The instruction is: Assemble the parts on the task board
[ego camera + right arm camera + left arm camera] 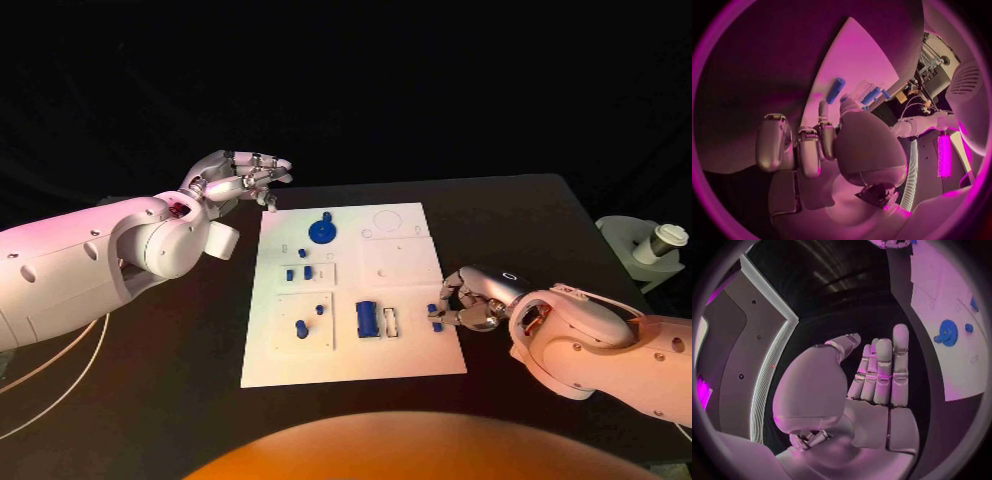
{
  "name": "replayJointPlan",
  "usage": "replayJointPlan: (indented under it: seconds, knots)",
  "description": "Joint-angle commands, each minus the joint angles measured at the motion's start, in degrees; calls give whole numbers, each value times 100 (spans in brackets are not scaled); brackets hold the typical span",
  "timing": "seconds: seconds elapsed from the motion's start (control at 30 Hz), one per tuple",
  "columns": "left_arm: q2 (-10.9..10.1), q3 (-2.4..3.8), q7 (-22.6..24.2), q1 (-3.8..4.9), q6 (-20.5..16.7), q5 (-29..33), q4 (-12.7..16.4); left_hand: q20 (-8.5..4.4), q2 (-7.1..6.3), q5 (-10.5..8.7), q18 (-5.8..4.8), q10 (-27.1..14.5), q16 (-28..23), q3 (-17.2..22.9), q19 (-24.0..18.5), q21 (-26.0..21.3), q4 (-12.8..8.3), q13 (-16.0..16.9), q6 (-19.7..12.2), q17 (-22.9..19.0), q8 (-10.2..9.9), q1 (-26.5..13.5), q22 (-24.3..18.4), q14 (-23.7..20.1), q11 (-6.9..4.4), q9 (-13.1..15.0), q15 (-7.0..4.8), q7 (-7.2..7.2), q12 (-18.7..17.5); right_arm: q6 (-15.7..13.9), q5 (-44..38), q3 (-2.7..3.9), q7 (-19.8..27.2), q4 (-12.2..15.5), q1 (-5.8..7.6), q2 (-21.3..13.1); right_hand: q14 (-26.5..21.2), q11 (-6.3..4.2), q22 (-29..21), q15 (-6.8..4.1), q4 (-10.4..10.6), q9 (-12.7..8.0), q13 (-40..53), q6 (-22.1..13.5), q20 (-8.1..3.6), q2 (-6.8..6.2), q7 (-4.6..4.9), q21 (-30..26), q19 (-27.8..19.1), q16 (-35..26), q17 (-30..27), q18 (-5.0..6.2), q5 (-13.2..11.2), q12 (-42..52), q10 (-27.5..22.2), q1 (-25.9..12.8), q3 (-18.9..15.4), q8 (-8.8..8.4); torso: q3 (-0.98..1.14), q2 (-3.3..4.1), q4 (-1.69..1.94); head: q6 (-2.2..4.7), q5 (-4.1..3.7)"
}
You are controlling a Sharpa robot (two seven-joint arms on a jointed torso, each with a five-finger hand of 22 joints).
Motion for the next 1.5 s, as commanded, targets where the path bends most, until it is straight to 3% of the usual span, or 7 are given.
replayJointPlan:
  seconds: [0.03,0.63,0.83,0.93,1.0,1.17,1.5]
  knots:
    - [3,4,43,3,106,11,13,15,-14,21,60,-42,17,9,-10,-24,28,6,-28,5,13,-1,-10,-25,2,-6,2,-10,35,-14,-114,-1,-128,-48,-32,58,565,27,895,41,19,13,597,9,33,-1,-8,-24,15,-16,1307,-7,-21,-27,-14,-59,-1,-13,-5,-2,-5,1,-10]
    - [-15,4,31,3,111,10,20,15,-12,22,61,-45,20,12,-10,-25,27,7,-29,7,14,5,-10,-25,2,-6,1,-10,38,395,-446,-1,-262,-185,-229,274,565,-40,903,-12,-131,118,593,100,1,-64,-86,-34,21,-17,1307,-5,46,-43,-20,377,168,5,-5,-3,-2,1,44]
    - [-25,4,27,3,114,9,21,15,-6,24,62,-51,25,14,-10,-26,27,8,-30,9,17,12,-10,-25,3,-6,0,-9,43,276,-552,-1,-280,-107,-249,278,572,-115,941,-98,-487,97,612,208,-90,-79,-144,34,54,-4,1343,-19,298,-42,-25,1310,1069,-123,-4,-4,-8,1,56]
    - [-28,4,26,3,113,7,23,15,-6,24,62,-51,25,14,-10,-26,27,8,-30,9,17,12,-10,-25,3,-6,0,-9,43,133,-560,-1,-280,-58,-253,274,575,-77,988,-40,-621,262,616,222,-66,-507,-84,68,75,1,1358,-30,553,-49,11,1146,2536,-122,-2,-6,-6,1,64]
    - [-30,4,26,3,111,6,23,15,-6,24,62,-51,25,14,-10,-26,27,8,-30,9,17,12,-10,-25,3,-6,0,-9,43,36,-528,0,-276,-27,-254,266,577,-94,1004,-30,-748,411,622,186,-59,-678,-73,68,79,2,1363,-29,589,-46,30,868,3069,-43,-2,-7,-5,1,66]
    - [-31,4,25,3,107,4,23,15,-3,26,62,-55,26,16,-9,-26,26,9,-30,7,18,17,-10,-26,3,-6,0,-9,45,-230,-365,7,-248,101,-249,232,577,-97,1024,-61,-904,622,625,92,-60,-770,-129,67,86,3,1367,-32,685,-46,49,400,3532,62,-9,-6,-7,1,78]
    - [-20,4,22,3,105,2,23,15,-3,26,62,-55,26,16,-9,-26,26,9,-30,7,18,17,-10,-26,3,-6,0,-9,45,-644,384,34,-125,371,-71,284,577,-100,1028,-72,-977,749,630,50,-71,-782,-139,33,84,2,1364,-27,823,-46,56,61,3717,118,-13,-5,2,1,72]
